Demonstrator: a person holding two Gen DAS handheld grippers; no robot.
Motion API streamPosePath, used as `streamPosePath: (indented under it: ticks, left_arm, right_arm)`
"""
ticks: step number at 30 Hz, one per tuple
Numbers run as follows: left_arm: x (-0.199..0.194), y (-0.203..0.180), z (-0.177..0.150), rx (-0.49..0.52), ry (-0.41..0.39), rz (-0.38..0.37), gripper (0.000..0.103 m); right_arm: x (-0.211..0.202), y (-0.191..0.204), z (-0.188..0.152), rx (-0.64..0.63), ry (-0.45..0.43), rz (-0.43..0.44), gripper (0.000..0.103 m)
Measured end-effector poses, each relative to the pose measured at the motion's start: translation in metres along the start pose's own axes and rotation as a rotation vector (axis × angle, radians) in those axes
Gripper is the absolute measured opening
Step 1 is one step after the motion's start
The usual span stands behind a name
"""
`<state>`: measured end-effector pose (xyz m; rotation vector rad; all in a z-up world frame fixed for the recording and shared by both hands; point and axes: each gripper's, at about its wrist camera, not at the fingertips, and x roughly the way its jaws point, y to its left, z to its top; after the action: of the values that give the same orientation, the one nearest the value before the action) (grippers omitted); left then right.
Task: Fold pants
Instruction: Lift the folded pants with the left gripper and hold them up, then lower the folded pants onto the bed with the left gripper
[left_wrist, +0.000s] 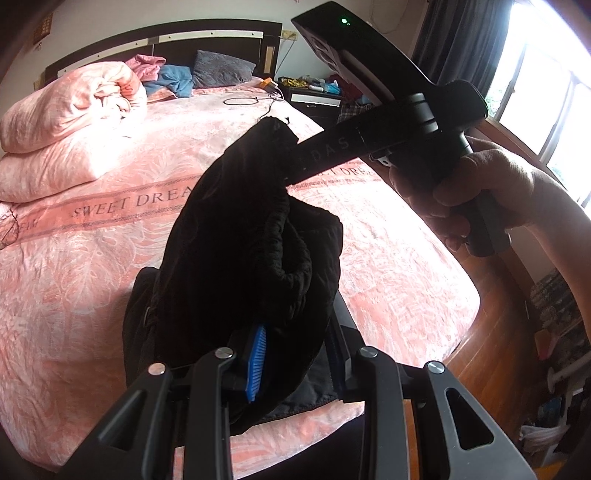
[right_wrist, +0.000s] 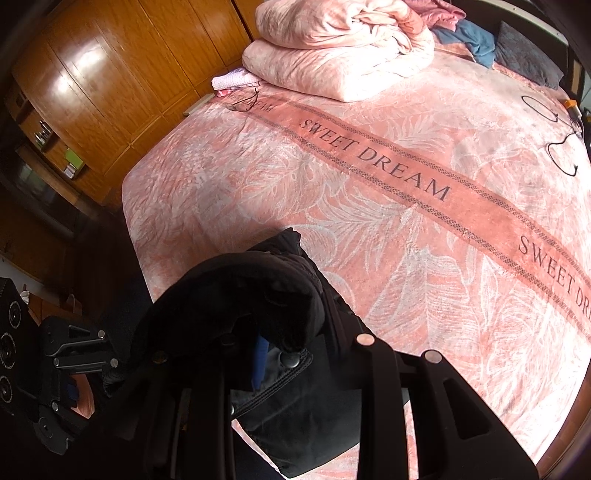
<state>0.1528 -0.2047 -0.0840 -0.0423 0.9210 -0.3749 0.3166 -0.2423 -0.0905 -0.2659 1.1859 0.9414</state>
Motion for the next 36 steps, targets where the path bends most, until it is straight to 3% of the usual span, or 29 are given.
streamPosePath:
  ticks: [28, 36]
  left_arm:
    - [0.093, -0.035, -0.019, 0.078, 0.169, -0.017, 0.029]
    - [0.123, -0.03, -0.025, 0.093, 0.223, -0.026, 0.029]
  right_arm:
    - [0.042, -0.073, -0.072, 0.077, 0.04, -0.009, 0.032]
    - [0.061, -0.098, -0.099, 0.131, 0.061, -0.022, 0.039]
